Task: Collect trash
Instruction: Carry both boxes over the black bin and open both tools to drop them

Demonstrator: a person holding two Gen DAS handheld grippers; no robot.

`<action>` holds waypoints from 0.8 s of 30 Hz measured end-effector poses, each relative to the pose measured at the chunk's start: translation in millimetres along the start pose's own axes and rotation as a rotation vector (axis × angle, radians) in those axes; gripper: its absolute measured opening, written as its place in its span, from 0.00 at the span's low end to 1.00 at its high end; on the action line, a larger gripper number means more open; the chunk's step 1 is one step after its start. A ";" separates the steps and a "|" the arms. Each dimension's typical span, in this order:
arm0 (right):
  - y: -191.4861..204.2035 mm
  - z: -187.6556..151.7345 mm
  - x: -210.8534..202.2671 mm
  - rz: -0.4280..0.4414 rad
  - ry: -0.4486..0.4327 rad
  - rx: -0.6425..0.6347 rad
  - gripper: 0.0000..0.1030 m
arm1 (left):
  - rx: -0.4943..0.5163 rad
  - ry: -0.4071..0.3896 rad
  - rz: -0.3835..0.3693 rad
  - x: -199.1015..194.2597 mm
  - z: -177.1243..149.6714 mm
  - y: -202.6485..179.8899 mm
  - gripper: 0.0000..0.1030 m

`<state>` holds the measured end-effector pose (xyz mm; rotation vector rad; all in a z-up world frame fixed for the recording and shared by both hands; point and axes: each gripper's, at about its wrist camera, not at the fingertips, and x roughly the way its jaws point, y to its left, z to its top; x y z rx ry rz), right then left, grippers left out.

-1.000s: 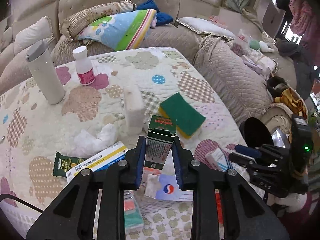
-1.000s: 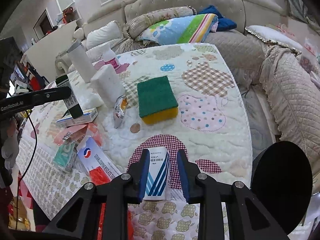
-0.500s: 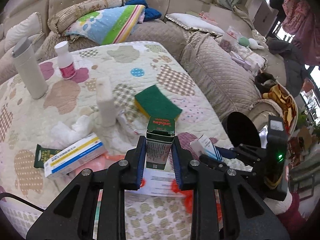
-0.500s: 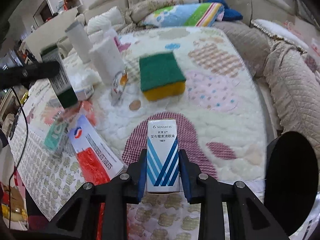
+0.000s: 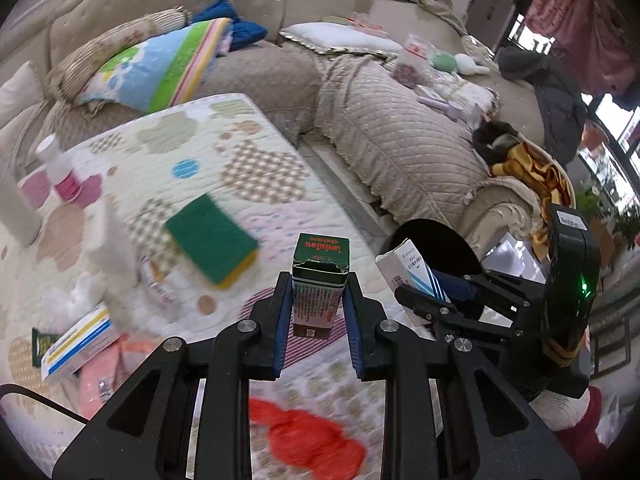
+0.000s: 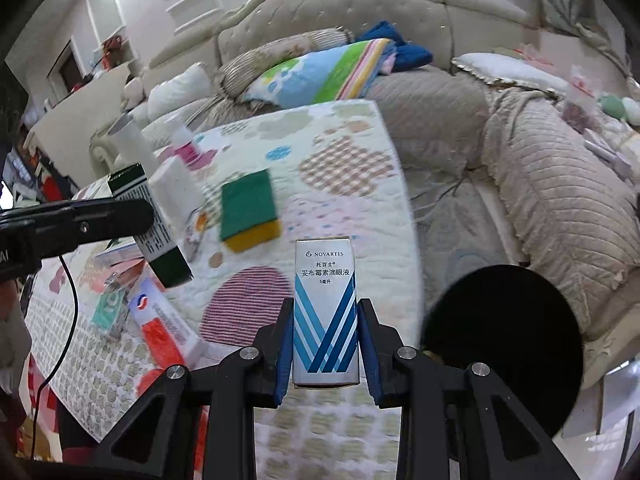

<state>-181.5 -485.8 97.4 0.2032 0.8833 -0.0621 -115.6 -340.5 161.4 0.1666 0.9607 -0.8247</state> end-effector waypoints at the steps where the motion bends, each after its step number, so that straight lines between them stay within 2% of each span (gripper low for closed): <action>1: -6.1 -0.6 -2.9 -0.007 -0.004 0.010 0.28 | 0.013 0.002 -0.005 2.8 3.2 -8.6 0.22; 10: -68.1 -11.9 -23.3 -0.086 -0.022 0.114 0.28 | 0.094 0.027 -0.028 31.3 20.9 -63.4 0.22; 16: -98.7 -19.4 -30.0 -0.143 -0.019 0.156 0.28 | 0.119 0.061 -0.045 52.1 25.2 -85.0 0.22; 24: -125.8 -25.6 -25.9 -0.162 -0.008 0.210 0.28 | 0.120 0.105 -0.077 78.9 27.6 -104.2 0.22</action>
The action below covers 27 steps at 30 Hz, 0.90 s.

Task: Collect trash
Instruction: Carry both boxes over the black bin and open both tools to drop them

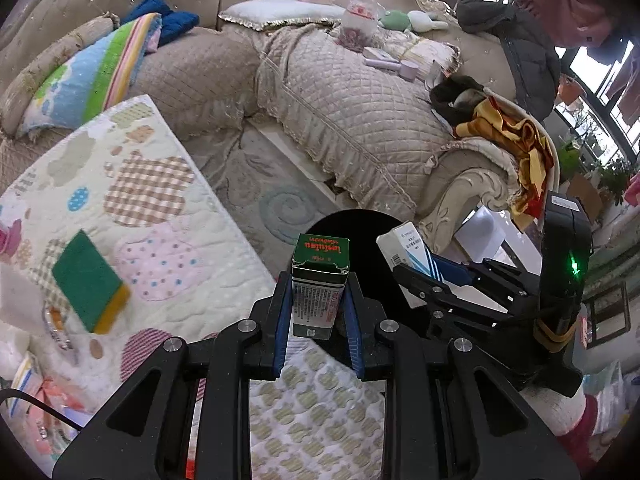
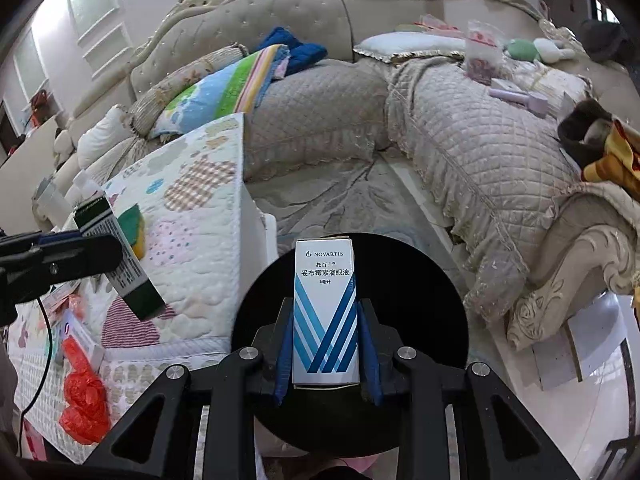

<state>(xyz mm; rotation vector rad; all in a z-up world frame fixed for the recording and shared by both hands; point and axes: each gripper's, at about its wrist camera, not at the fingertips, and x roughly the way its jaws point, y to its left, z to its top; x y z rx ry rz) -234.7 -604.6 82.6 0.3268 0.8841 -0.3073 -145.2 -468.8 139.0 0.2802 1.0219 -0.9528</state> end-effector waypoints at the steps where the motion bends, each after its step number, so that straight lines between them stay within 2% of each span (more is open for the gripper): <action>1: -2.3 -0.8 1.9 -0.003 0.003 0.006 0.28 | 0.001 0.005 -0.002 3.7 0.0 -2.0 0.22; 13: -19.7 -6.7 23.0 -0.009 0.037 0.061 0.28 | -0.036 0.046 -0.041 33.4 2.4 -6.2 0.23; 14: -21.0 -6.9 24.2 -0.011 0.039 0.066 0.30 | -0.041 0.053 -0.045 34.8 2.8 -5.1 0.23; 15: -22.4 -7.4 25.1 -0.017 0.039 0.071 0.39 | -0.045 0.059 -0.049 36.0 3.1 -4.4 0.23; 17: -24.4 -7.9 25.7 -0.014 0.039 0.081 0.45 | -0.053 0.067 -0.056 36.7 3.2 -3.3 0.23; 27: -15.3 -9.1 22.6 -0.006 0.047 0.069 0.45 | -0.062 0.045 -0.039 20.8 -0.1 5.8 0.25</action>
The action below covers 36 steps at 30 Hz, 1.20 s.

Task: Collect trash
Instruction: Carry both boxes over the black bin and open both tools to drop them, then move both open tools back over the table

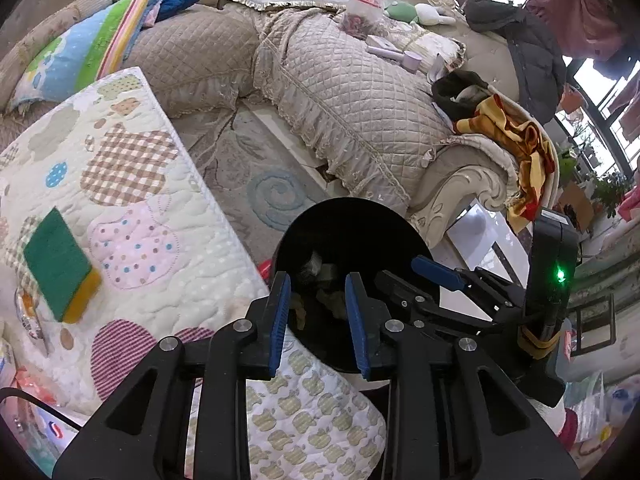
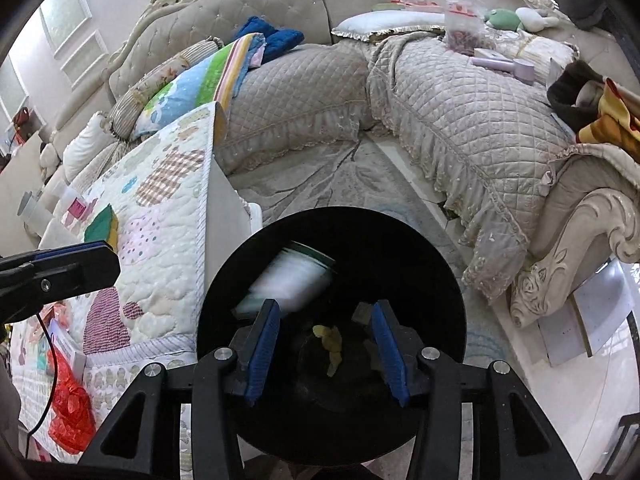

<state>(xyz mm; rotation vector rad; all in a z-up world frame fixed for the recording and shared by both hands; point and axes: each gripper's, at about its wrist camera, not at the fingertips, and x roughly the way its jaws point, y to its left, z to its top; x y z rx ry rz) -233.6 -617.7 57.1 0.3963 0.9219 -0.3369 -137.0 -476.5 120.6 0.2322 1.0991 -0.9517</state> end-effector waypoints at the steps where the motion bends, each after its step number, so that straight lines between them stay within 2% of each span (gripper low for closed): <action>1: 2.2 -0.2 -1.1 -0.001 -0.001 -0.004 0.45 | -0.002 -0.002 0.003 -1.9 -0.8 1.4 0.26; 9: 26.8 -0.2 -10.8 0.012 -0.009 -0.048 0.45 | -0.021 -0.053 0.066 -32.1 -12.7 22.0 0.26; 20: 92.7 0.8 -10.5 0.067 0.000 -0.161 0.46 | -0.093 -0.097 0.159 -72.7 -38.8 73.4 0.26; 29: 155.6 -4.4 0.9 0.136 0.032 -0.260 0.48 | -0.177 -0.110 0.233 -106.5 -69.8 133.0 0.26; 36: 198.5 -14.8 12.2 0.171 0.069 -0.335 0.49 | -0.288 -0.117 0.297 -131.8 -98.4 195.8 0.26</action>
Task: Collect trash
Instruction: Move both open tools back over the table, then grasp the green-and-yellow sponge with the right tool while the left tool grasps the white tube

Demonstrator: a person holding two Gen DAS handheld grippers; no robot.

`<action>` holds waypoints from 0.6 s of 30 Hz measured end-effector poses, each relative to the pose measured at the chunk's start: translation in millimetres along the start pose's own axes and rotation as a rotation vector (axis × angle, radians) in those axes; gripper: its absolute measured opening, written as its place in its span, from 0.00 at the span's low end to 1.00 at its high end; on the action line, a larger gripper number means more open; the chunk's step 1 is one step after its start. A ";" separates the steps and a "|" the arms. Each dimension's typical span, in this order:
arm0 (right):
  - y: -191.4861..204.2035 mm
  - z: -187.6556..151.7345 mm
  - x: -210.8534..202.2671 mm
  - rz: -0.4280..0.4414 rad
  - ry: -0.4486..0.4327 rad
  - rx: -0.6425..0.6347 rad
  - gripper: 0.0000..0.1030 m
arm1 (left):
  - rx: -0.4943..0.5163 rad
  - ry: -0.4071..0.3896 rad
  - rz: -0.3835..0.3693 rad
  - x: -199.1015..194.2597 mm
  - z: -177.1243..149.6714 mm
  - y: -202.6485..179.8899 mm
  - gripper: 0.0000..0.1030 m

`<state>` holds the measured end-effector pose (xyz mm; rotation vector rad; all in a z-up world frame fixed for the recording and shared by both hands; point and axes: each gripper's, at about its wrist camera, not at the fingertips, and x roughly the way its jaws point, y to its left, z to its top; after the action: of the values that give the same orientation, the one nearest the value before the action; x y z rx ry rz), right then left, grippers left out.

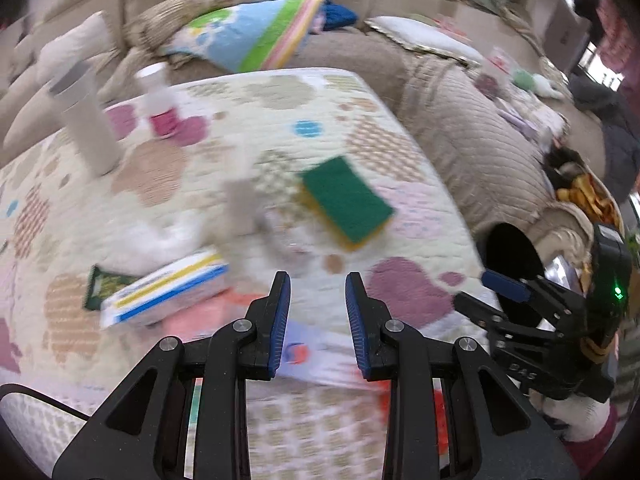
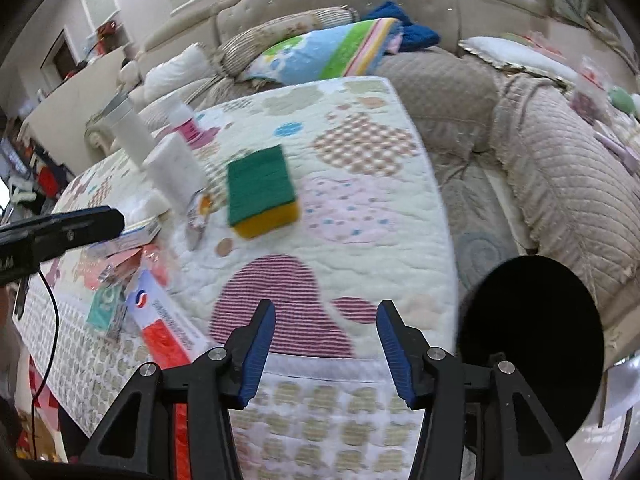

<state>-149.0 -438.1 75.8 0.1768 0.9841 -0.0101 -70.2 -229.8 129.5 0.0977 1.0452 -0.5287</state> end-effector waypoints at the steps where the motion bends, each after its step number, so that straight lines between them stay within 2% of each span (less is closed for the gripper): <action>1: 3.7 0.6 2.1 0.003 0.004 -0.008 0.49 | -0.021 0.000 0.018 -0.7 -0.9 13.6 0.26; 5: 19.4 3.0 10.8 0.017 0.021 -0.039 0.50 | -0.083 0.004 0.063 -2.2 -4.1 52.9 0.26; 9: 33.5 8.0 21.4 0.032 0.037 -0.064 0.50 | -0.133 0.014 0.074 -3.2 -11.5 80.1 0.26; 12: 40.9 12.6 27.3 0.035 0.041 -0.077 0.50 | -0.144 0.026 0.064 -1.1 -16.5 85.7 0.25; 18: 43.8 36.3 41.4 0.020 0.025 -0.079 0.51 | -0.148 0.039 0.019 10.5 -12.6 74.0 0.26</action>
<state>-92.1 -397.5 67.5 0.1149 1.0055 0.0493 -42.1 -165.1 101.7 -0.0133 1.1171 -0.4319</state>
